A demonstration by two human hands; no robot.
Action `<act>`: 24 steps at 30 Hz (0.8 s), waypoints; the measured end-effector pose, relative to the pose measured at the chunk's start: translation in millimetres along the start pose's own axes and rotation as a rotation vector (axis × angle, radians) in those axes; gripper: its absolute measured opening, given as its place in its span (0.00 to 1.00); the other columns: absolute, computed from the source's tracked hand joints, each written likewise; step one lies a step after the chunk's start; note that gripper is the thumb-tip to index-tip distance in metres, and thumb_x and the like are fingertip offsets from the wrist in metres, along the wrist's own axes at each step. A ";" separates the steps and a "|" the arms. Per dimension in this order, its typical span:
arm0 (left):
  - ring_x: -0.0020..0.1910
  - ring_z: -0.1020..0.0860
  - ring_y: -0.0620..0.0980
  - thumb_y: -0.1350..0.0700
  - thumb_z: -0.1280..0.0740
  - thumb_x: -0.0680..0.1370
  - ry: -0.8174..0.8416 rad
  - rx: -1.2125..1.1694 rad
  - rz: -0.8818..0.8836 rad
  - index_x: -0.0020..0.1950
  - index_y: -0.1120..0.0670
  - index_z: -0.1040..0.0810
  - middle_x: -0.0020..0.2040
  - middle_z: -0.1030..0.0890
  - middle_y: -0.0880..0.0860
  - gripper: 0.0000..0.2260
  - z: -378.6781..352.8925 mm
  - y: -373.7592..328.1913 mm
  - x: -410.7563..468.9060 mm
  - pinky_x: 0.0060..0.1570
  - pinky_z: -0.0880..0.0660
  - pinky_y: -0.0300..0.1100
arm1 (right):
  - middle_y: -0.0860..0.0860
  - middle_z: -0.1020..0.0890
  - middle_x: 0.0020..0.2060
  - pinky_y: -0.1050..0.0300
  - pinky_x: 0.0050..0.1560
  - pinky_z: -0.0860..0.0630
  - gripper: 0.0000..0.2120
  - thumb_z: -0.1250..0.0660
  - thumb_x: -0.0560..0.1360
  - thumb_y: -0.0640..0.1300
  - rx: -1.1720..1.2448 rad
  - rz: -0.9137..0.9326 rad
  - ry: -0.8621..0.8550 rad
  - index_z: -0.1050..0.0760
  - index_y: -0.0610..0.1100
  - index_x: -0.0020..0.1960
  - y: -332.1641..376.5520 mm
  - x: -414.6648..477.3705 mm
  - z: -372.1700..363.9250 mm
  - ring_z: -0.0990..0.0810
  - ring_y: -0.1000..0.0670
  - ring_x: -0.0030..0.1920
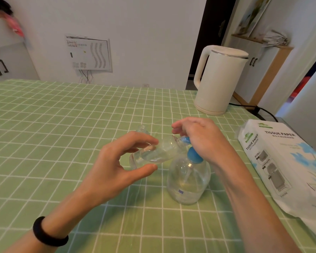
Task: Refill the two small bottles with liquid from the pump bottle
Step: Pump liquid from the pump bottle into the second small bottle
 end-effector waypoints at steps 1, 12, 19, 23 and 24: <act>0.60 0.16 0.49 0.49 0.24 0.73 0.003 0.001 0.002 0.64 0.49 0.19 0.60 0.15 0.43 0.20 0.3 0.4 0.1 0.60 0.18 0.54 | 0.58 0.14 0.50 0.64 0.49 0.27 0.16 0.42 0.80 0.42 0.003 -0.009 0.009 0.15 0.51 0.52 -1.0 -0.1 -1.5 0.18 0.59 0.51; 0.60 0.16 0.48 0.49 0.23 0.73 -0.009 0.000 -0.009 0.64 0.47 0.19 0.60 0.15 0.43 0.20 0.9 -2.3 -0.8 0.60 0.19 0.53 | 0.51 0.12 0.46 0.54 0.59 0.22 0.15 0.41 0.80 0.45 -0.004 -0.004 -0.029 0.15 0.52 0.49 1.0 -3.3 2.4 0.16 0.50 0.51; 0.60 0.16 0.49 0.49 0.24 0.73 -0.002 -0.001 0.007 0.64 0.49 0.18 0.60 0.15 0.43 0.20 0.6 -0.8 -0.5 0.60 0.18 0.54 | 0.58 0.14 0.50 0.64 0.51 0.28 0.16 0.41 0.79 0.42 -0.006 -0.043 0.022 0.15 0.51 0.52 -3.1 -0.8 -2.3 0.19 0.59 0.54; 0.60 0.16 0.49 0.48 0.24 0.73 0.009 0.004 0.013 0.63 0.49 0.18 0.59 0.15 0.43 0.20 -2.6 -0.6 -1.3 0.59 0.18 0.54 | 0.55 0.13 0.50 0.55 0.61 0.24 0.15 0.40 0.80 0.43 -0.018 -0.067 0.016 0.15 0.51 0.53 -5.1 -2.8 -0.4 0.18 0.55 0.55; 0.60 0.16 0.48 0.48 0.24 0.73 0.009 0.006 0.011 0.64 0.49 0.18 0.60 0.15 0.42 0.20 -2.5 -0.5 -1.5 0.59 0.18 0.53 | 0.51 0.13 0.50 0.52 0.62 0.23 0.15 0.40 0.79 0.44 -0.032 -0.061 0.006 0.15 0.52 0.52 -4.0 -3.4 0.9 0.17 0.50 0.56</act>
Point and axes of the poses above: each hand's wrist, its own x-axis towards the middle knuckle, its own z-axis out of the back of the hand, y = z × x, the point moved 9 cm from there along x, towards the middle knuckle
